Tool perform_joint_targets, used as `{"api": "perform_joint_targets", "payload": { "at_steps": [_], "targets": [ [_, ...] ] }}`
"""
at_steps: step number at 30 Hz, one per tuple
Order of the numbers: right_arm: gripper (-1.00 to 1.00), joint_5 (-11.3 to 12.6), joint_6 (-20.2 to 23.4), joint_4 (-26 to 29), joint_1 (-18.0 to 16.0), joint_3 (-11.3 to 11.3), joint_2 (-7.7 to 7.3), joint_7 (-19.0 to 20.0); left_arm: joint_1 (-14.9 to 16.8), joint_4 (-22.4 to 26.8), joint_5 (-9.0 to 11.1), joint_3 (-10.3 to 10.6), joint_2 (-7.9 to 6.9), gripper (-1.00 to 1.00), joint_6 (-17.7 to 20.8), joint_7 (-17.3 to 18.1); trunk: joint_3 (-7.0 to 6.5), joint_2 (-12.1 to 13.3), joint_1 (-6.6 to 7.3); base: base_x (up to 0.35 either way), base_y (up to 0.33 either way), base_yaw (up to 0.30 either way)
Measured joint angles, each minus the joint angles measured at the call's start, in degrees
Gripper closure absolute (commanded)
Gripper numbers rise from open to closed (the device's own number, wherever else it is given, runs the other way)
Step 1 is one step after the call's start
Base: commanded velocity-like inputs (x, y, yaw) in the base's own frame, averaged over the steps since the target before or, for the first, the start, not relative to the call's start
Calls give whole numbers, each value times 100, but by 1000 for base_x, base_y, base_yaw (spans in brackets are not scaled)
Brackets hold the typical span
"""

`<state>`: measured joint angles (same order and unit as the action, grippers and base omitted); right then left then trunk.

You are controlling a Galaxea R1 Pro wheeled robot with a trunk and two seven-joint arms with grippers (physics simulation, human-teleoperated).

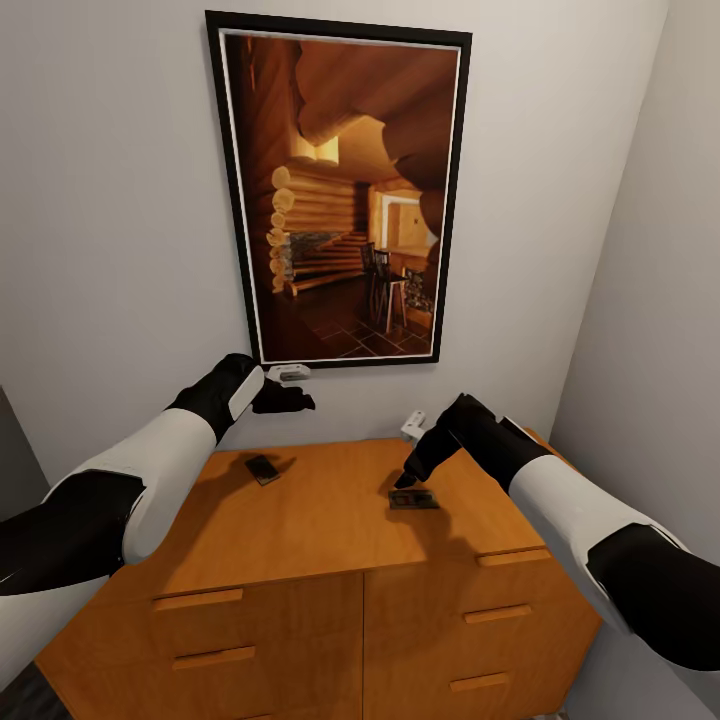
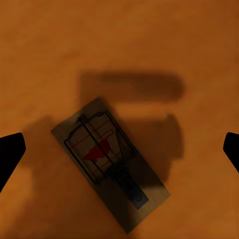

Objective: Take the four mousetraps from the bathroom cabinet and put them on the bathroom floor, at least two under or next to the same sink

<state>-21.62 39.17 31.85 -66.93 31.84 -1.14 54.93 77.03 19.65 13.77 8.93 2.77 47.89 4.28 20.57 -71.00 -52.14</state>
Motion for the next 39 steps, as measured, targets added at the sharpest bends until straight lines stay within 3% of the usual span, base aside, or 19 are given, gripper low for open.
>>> {"api": "perform_joint_targets", "payload": {
  "at_steps": [39],
  "targets": [
    [-100, 23, 23, -211, 0, -18, 9, -39, 0, 1, -19, 0, 0, -100, 2, 0, 0, 0, 0, 0, 0, 0]
  ]
}}
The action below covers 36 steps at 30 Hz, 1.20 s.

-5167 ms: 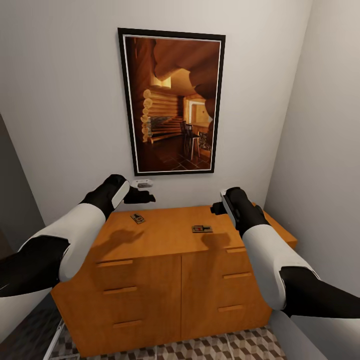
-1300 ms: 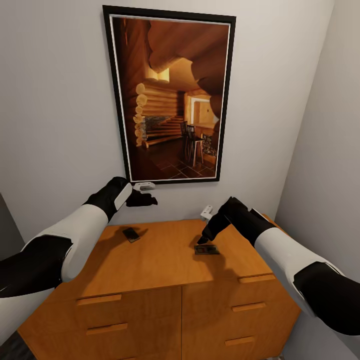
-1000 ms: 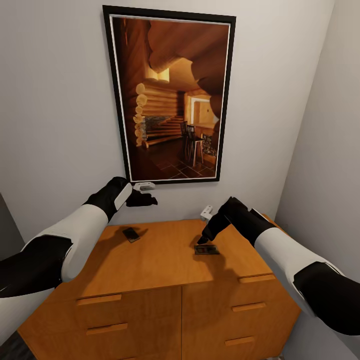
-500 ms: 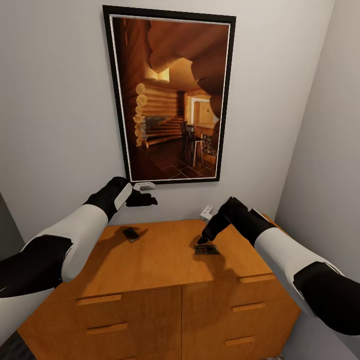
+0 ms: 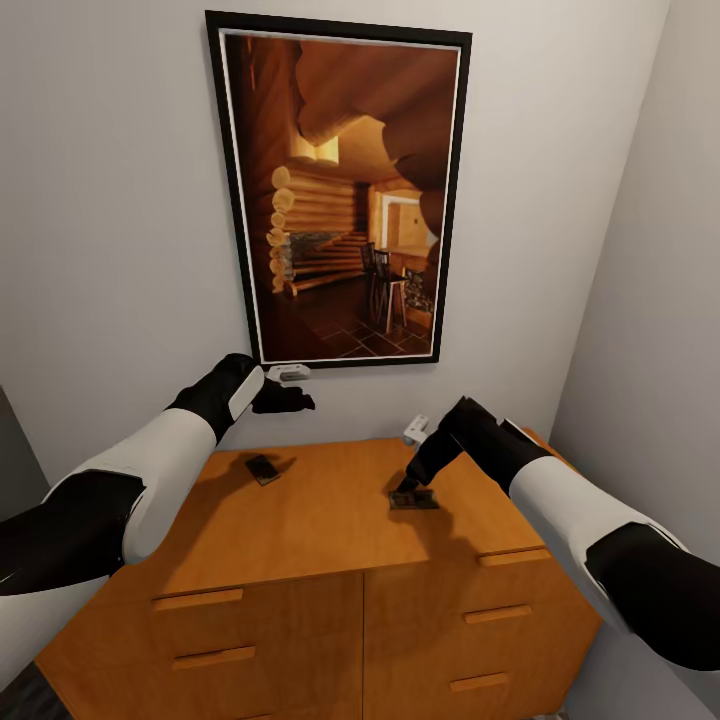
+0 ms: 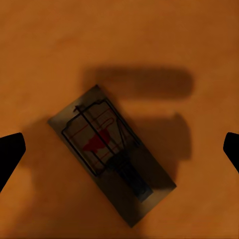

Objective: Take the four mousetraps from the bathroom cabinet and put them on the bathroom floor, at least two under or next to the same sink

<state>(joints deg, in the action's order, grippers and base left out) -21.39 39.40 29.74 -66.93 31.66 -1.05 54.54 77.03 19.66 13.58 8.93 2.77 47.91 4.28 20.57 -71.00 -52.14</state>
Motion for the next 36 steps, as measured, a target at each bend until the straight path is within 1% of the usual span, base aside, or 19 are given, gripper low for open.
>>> {"api": "perform_joint_targets", "payload": {
  "at_steps": [15, 36],
  "targets": [
    [-100, 11, 55, -101, -1, -6, 35, -35, 0, -1, -1, 0, 0, -100, 0, 0, 0, 0, 0, 0, 0, 0],
    [-100, 30, 53, -131, -2, -15, 27, -42, 0, 32, 15, -1, 4, -100, 3, 5, 0, 0, 0, 0, 0, 0]
  ]
}}
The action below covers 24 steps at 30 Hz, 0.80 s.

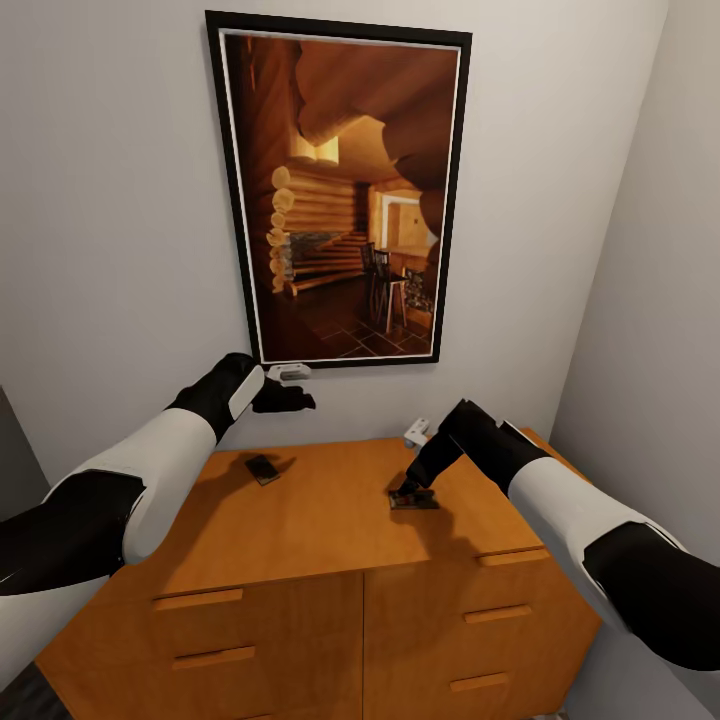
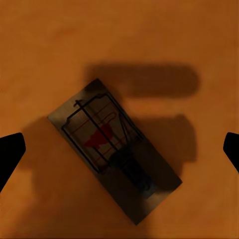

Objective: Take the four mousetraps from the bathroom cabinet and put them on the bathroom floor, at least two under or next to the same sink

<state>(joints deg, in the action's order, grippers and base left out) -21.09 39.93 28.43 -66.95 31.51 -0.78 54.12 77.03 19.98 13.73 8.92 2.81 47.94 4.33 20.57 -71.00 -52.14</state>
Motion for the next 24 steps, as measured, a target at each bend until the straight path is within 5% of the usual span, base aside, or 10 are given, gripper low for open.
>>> {"api": "perform_joint_targets", "payload": {
  "at_steps": [24],
  "targets": [
    [-100, -6, -21, 0, 0, -90, -12, -6, 0, 17, -5, -7, 34, -100, 12, 14, 0, 0, 0, 0, 0, 0]
  ]
}}
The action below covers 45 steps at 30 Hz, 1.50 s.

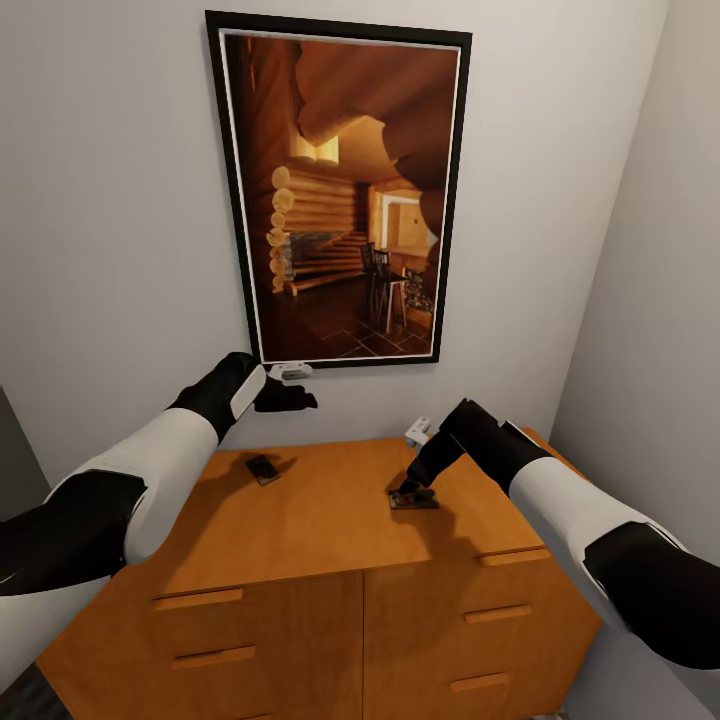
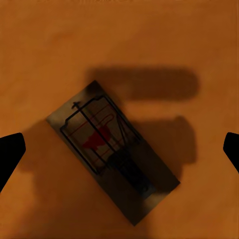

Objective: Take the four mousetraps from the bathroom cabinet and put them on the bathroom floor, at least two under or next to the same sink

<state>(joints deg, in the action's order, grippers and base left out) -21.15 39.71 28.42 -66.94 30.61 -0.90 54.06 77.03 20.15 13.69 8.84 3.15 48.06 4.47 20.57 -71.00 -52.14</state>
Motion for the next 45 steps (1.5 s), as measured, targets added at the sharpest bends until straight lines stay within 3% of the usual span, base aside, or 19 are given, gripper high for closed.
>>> {"api": "perform_joint_targets", "payload": {
  "at_steps": [45],
  "targets": [
    [-100, 3, 20, 0, -1, -26, 6, 0, 0, 48, -19, 0, 67, -100, 37, 9, 0, 0, 0, 0, 0, 0]
  ]
}}
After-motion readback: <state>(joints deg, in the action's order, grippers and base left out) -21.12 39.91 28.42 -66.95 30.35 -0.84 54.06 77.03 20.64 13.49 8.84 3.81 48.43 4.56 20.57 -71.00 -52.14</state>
